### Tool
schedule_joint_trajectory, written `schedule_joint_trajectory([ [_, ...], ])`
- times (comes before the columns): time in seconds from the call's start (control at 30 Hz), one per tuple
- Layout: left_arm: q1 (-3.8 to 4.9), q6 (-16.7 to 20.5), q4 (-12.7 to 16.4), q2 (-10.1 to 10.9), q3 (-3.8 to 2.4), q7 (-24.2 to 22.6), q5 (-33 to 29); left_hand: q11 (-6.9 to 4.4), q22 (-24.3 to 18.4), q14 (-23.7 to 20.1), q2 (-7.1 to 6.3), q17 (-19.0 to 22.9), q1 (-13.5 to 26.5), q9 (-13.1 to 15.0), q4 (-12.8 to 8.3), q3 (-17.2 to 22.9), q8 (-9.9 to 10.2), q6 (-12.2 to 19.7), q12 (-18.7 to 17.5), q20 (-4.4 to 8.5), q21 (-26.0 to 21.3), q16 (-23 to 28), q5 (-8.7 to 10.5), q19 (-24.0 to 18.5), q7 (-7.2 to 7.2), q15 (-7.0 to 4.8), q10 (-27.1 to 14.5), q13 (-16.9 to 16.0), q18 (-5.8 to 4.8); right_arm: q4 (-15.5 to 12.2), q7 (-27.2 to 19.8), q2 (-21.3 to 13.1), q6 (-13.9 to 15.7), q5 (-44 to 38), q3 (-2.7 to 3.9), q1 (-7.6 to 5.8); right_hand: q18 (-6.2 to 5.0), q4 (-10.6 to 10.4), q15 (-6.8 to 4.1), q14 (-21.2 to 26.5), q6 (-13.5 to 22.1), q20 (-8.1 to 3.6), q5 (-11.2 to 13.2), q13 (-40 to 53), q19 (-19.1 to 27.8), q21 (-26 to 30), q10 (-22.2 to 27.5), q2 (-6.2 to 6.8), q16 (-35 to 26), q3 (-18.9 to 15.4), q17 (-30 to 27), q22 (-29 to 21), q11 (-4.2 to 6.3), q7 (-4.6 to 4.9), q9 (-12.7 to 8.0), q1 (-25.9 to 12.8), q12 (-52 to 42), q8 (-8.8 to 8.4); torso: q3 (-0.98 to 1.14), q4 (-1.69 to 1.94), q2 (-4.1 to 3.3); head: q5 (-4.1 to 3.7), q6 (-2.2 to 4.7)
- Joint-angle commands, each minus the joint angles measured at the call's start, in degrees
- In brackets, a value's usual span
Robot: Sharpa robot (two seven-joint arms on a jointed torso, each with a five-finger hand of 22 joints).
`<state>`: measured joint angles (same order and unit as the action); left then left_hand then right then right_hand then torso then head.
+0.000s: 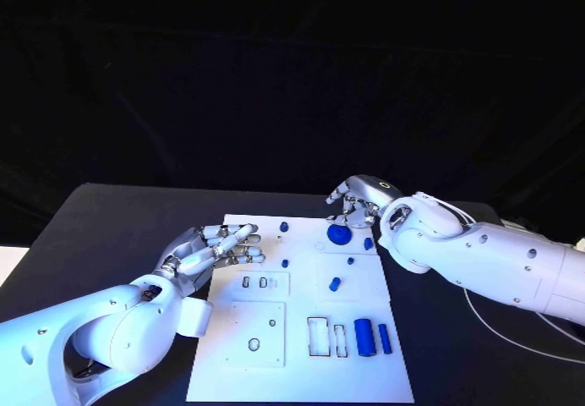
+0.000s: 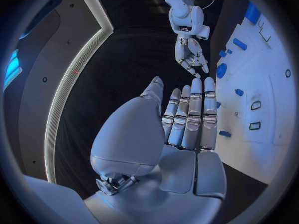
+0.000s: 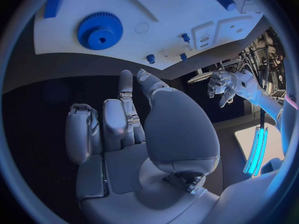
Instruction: Assemble the parts on the task board
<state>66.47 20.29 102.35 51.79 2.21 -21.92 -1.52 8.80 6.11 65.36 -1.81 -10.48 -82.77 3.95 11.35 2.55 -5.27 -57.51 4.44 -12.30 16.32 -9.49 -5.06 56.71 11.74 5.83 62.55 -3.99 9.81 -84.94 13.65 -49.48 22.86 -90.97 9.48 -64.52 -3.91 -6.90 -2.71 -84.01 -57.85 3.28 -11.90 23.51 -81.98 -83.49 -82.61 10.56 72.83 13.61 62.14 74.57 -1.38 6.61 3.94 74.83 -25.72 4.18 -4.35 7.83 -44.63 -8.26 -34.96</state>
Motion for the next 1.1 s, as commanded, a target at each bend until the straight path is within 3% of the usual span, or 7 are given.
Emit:
schedule_joint_trajectory([
  [0.03,0.09,-2.20,-0.33,-0.27,-0.04,1.50,3.07,-0.13,-0.07,0.47,0.41,-0.07,-0.16,0.07,-0.42,0.06,0.22,-0.57,-0.23,-0.01,-0.17,0.29,-0.27,0.35,-0.09,0.14,0.40,0.03,0.75,-0.41,0.76,-0.72,-4.98,7.48,0.05,0.25,1.26,-1.03,-0.18,-2.83,0.70,0.67,-0.43,12.04,-0.75,-1.14,2.59,-0.85,3.98,-2.80,5.42,2.94,-0.65,0.48,-0.02,1.03,-10.07,-0.20,0.63,-0.94,-0.05,0.35,0.23],
  [0.2,0.09,-2.33,-0.74,-0.58,-0.03,1.87,2.60,-0.14,-0.08,0.49,0.43,-0.09,-0.16,0.08,-0.44,0.07,0.22,-0.60,-0.23,0.00,-0.17,0.30,-0.27,0.37,-0.10,0.13,0.45,0.02,0.75,0.24,2.64,-1.39,-7.12,8.31,0.11,0.49,1.70,-3.74,0.84,-3.16,2.16,1.21,-0.42,27.98,-1.85,-2.49,4.46,-1.72,7.92,-7.20,11.56,5.59,-0.90,1.09,-0.04,2.85,-22.82,-0.25,1.14,-1.23,-0.30,0.25,0.12],
  [0.47,0.07,-2.41,-1.08,-0.93,-0.02,1.94,2.46,-0.14,-0.08,0.49,0.43,-0.09,-0.16,0.08,-0.44,0.07,0.22,-0.60,-0.23,0.00,-0.17,0.30,-0.27,0.37,-0.10,0.13,0.45,0.02,0.75,1.57,4.00,-0.81,-7.76,7.36,0.13,0.92,1.90,-4.56,0.97,-3.39,2.34,1.30,-1.02,30.87,-2.39,-2.92,4.21,-2.12,8.85,-7.81,13.13,6.57,-1.02,1.08,-0.03,3.39,-25.10,-0.23,1.67,-1.31,-0.63,0.17,0.06],
  [0.5,0.07,-2.41,-1.10,-0.95,-0.02,1.93,2.45,-0.14,-0.08,0.49,0.43,-0.09,-0.16,0.08,-0.44,0.07,0.22,-0.60,-0.23,0.00,-0.17,0.30,-0.27,0.37,-0.10,0.13,0.45,0.02,0.75,1.64,4.03,-0.67,-7.84,7.16,0.13,1.00,1.90,-4.56,0.97,-3.39,2.34,1.30,-1.02,30.87,-2.39,-2.92,4.21,-2.12,8.85,-7.81,13.13,6.57,-1.02,1.08,-0.03,3.39,-25.10,-0.23,1.60,-1.29,-0.59,0.17,-0.02],
  [0.87,0.06,-2.40,-1.37,-1.07,-0.02,1.94,2.44,-0.15,-0.09,0.51,0.45,-0.11,-0.18,0.08,-0.47,0.08,0.23,-0.64,-0.23,0.01,-0.17,0.34,-0.27,0.39,-0.12,0.13,0.51,0.02,0.74,2.64,4.09,0.29,-9.38,6.16,0.13,1.54,2.18,-5.12,1.01,-3.75,2.15,1.36,-1.14,34.34,-3.17,-3.51,3.47,-2.34,10.14,-8.34,15.26,7.89,-1.03,1.08,0.01,3.91,-28.18,-0.09,1.87,-1.35,-0.80,0.51,-0.08],
  [0.97,0.06,-2.39,-1.39,-1.04,-0.02,1.95,2.43,-0.15,-0.09,0.51,0.45,-0.11,-0.18,0.08,-0.47,0.08,0.23,-0.64,-0.23,0.01,-0.17,0.34,-0.27,0.39,-0.12,0.13,0.51,0.02,0.74,2.71,3.95,0.56,-9.32,6.06,0.13,1.68,2.22,-5.20,1.02,-3.80,1.99,1.37,-1.19,34.95,-3.27,-3.60,3.39,-2.49,10.34,-8.39,15.58,8.07,-1.02,1.05,0.04,4.08,-28.66,0.01,1.69,-1.27,-0.66,0.36,-0.31],
  [1.1,0.06,-2.41,-1.44,-1.11,-0.02,1.95,2.43,-0.15,-0.09,0.51,0.45,-0.11,-0.18,0.08,-0.47,0.08,0.23,-0.64,-0.23,0.01,-0.17,0.34,-0.27,0.39,-0.12,0.13,0.51,0.02,0.74,2.73,3.78,0.74,-9.05,6.02,0.13,1.74,2.24,-5.37,1.01,-3.82,1.71,1.37,-1.27,35.38,-3.35,-3.66,3.36,-2.77,10.46,-8.41,15.76,8.22,-1.00,1.02,0.08,4.12,-28.94,0.15,1.66,-1.14,-0.53,0.42,-0.50],
])
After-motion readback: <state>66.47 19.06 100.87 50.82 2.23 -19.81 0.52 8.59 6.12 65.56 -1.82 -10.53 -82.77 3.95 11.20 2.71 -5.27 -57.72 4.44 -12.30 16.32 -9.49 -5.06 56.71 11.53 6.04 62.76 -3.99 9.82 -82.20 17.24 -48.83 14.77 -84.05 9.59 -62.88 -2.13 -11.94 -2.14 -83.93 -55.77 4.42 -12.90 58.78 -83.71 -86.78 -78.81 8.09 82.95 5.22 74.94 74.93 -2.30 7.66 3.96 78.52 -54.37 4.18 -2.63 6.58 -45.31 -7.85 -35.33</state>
